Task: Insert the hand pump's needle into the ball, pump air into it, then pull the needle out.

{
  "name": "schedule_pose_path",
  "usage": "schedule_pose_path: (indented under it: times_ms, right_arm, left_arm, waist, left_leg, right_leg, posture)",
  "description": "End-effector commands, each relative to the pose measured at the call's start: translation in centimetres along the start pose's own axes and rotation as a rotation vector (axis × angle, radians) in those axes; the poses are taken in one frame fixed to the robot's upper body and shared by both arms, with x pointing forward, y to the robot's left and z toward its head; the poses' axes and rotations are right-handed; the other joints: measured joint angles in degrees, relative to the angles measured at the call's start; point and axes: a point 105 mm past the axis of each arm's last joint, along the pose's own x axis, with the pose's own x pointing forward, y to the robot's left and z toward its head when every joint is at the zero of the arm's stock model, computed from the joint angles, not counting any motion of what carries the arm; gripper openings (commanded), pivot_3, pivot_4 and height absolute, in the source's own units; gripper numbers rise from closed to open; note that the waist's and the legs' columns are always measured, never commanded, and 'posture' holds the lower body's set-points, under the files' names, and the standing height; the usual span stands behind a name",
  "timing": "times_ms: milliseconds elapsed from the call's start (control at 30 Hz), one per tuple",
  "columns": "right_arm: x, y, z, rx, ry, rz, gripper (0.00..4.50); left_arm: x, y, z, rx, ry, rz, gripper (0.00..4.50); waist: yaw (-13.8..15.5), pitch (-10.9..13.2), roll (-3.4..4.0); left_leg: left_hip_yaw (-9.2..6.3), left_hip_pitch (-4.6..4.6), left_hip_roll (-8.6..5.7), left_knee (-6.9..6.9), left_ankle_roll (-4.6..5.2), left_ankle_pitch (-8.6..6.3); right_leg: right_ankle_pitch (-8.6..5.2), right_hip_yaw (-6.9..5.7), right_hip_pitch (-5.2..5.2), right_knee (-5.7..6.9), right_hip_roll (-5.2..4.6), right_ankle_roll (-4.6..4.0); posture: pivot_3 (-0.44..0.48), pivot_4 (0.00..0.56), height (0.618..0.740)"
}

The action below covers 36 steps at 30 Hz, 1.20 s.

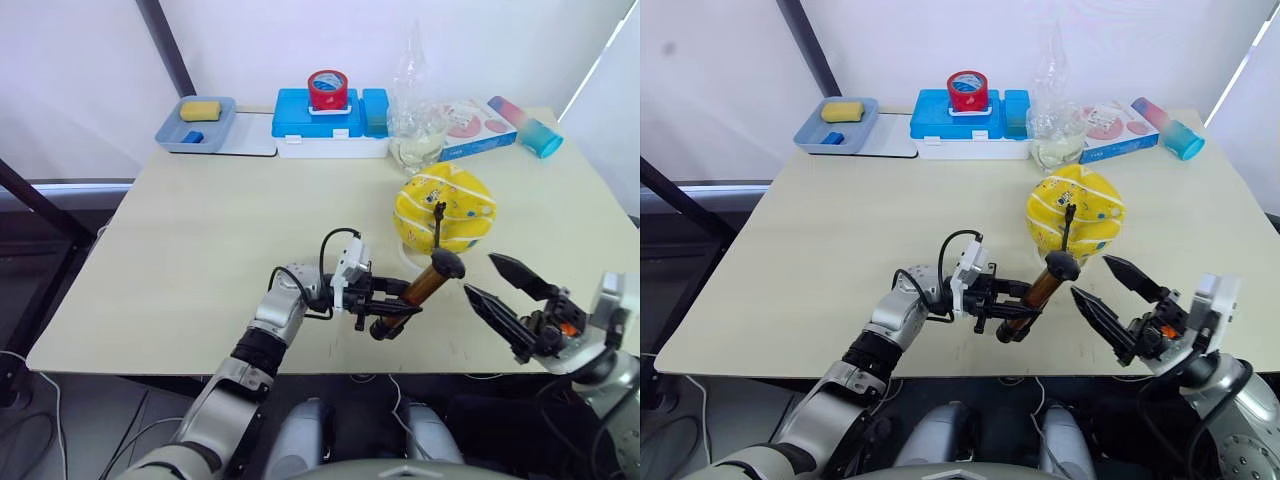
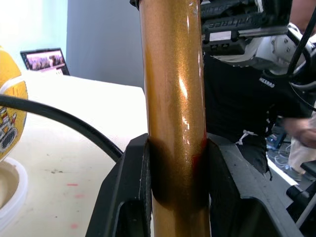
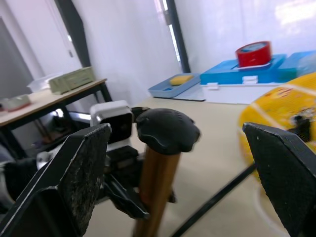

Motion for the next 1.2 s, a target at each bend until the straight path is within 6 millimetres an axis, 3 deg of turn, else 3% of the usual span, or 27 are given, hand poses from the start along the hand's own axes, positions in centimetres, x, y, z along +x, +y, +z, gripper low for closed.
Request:
schedule_pose_path:
  times_ms: [33, 367, 933, 1100, 1200]
  right_arm:
    - [1.1, 0.9, 0.2, -0.02, 0.015, 0.047, 4.5]
    - [3.0, 1.9, -0.9, 0.043, 0.082, 0.136, 4.5]
    - [4.1, 2.4, -1.2, 0.102, 0.066, 0.168, 4.5]
    - [4.2, 2.1, -1.0, 0.093, 0.053, 0.159, 2.03]
    - [4.3, 2.0, -1.1, 0.09, 0.056, 0.161, 2.0]
  left_arm:
    - [0.2, -0.3, 0.6, 0.064, -0.045, -0.028, 1.06]
    - [-0.6, -1.0, -0.4, 0.068, -0.072, -0.082, 1.06]
    - [-0.5, -1.2, -0.6, 0.08, -0.091, -0.087, 1.06]
    - [-0.6, -1.2, -0.7, 0.072, -0.093, -0.089, 1.06]
    - [-0.6, -1.2, -0.7, 0.07, -0.094, -0.085, 1.06]
  waist:
    - [-0.03, 0.0, -0.01]
    - [-0.09, 0.0, -0.01]
    - [-0.1, 0.0, 0.0]
    - [-0.1, 0.0, 0.0]
    - [-0.09, 0.0, 0.0]
  left_leg:
    - [0.0, 0.0, 0.0, 0.0, 0.0, 0.0]
    - [-0.15, -0.04, 0.0, 0.0, 0.0, 0.01]
    - [-0.24, -0.04, 0.0, 0.01, 0.0, 0.02]
    - [-0.27, -0.04, 0.0, 0.01, 0.0, 0.02]
    - [-0.29, -0.04, 0.0, 0.01, -0.01, 0.02]
  right_leg:
    - [0.0, -0.01, 0.0, 0.0, 0.0, 0.0]
    - [-0.01, -0.27, 0.02, 0.01, 0.0, -0.06]
    - [-0.02, -0.39, 0.06, 0.03, 0.0, -0.08]
    - [-0.02, -0.41, 0.05, 0.04, 0.01, -0.09]
    - [-0.02, -0.43, 0.06, 0.03, 0.01, -0.1]
  posture:
    - [0.0, 0.15, 0.729]
    - [0.0, 0.15, 0.729]
    - [0.0, 0.15, 0.729]
    - [0.0, 0.15, 0.729]
    - [0.0, 0.15, 0.729]
